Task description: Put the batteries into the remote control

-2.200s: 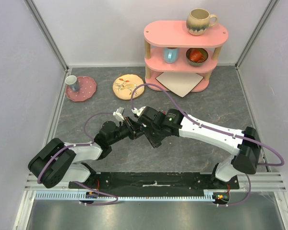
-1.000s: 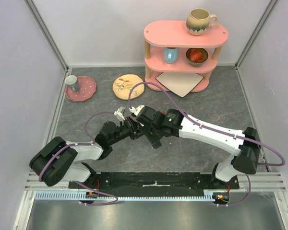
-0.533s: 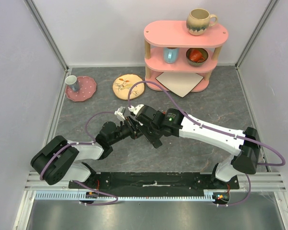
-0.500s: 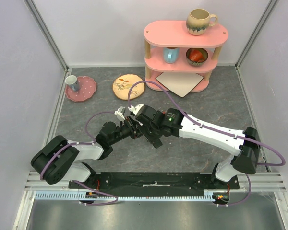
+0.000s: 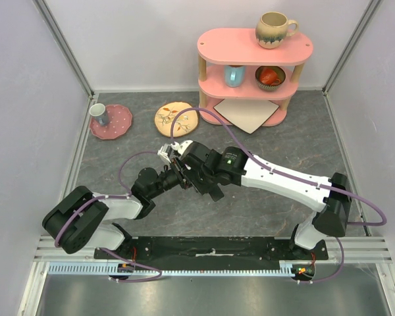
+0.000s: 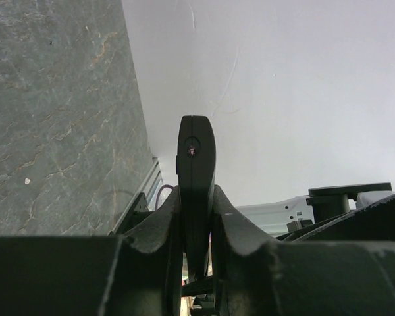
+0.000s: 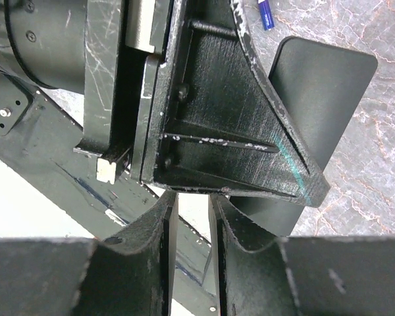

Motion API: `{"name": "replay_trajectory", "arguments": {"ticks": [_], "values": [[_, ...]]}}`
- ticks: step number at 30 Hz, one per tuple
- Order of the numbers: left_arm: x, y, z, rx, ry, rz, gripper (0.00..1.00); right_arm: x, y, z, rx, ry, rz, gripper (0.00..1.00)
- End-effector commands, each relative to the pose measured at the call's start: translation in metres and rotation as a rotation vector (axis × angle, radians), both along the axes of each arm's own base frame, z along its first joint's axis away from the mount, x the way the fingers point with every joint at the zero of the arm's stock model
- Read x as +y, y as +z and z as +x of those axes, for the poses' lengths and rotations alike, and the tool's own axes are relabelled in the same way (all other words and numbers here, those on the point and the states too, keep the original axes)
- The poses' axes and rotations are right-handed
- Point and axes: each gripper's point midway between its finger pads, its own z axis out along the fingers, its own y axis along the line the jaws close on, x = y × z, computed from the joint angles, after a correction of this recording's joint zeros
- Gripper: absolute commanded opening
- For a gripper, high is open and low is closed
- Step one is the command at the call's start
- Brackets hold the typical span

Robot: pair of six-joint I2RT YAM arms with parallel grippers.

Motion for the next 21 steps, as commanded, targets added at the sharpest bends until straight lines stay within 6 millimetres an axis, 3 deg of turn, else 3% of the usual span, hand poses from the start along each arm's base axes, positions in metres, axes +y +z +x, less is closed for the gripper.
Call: {"name": "replay_trajectory", "arguments": {"ticks": [1, 8, 11, 17, 18, 20, 21], "values": [[-0.005, 0.027, -0.004, -0.054, -0.037, -0.075, 0.02, 0.011, 0.028, 0.009, -0.052, -0.021, 0.073, 0.32], [-0.006, 0.019, -0.003, -0.039, -0.037, -0.065, 0.02, 0.009, 0.094, 0.018, -0.166, -0.067, 0.237, 0.4], [-0.006, 0.019, -0.002, -0.037, -0.037, -0.068, 0.02, -0.004, 0.107, 0.022, -0.198, -0.099, 0.254, 0.44], [-0.006, 0.022, -0.003, -0.045, -0.036, -0.08, 0.02, -0.036, 0.106, 0.03, -0.22, -0.19, 0.237, 0.57], [-0.006, 0.022, -0.003, -0.044, -0.038, -0.08, 0.02, -0.044, 0.097, 0.034, -0.207, -0.212, 0.224, 0.58], [-0.005, 0.026, -0.004, -0.052, -0.037, -0.095, 0.02, -0.048, 0.098, 0.033, -0.182, -0.226, 0.271, 0.62], [-0.005, 0.027, -0.004, -0.052, -0.04, -0.1, 0.02, -0.056, 0.085, 0.036, -0.161, -0.249, 0.263, 0.63]]}}
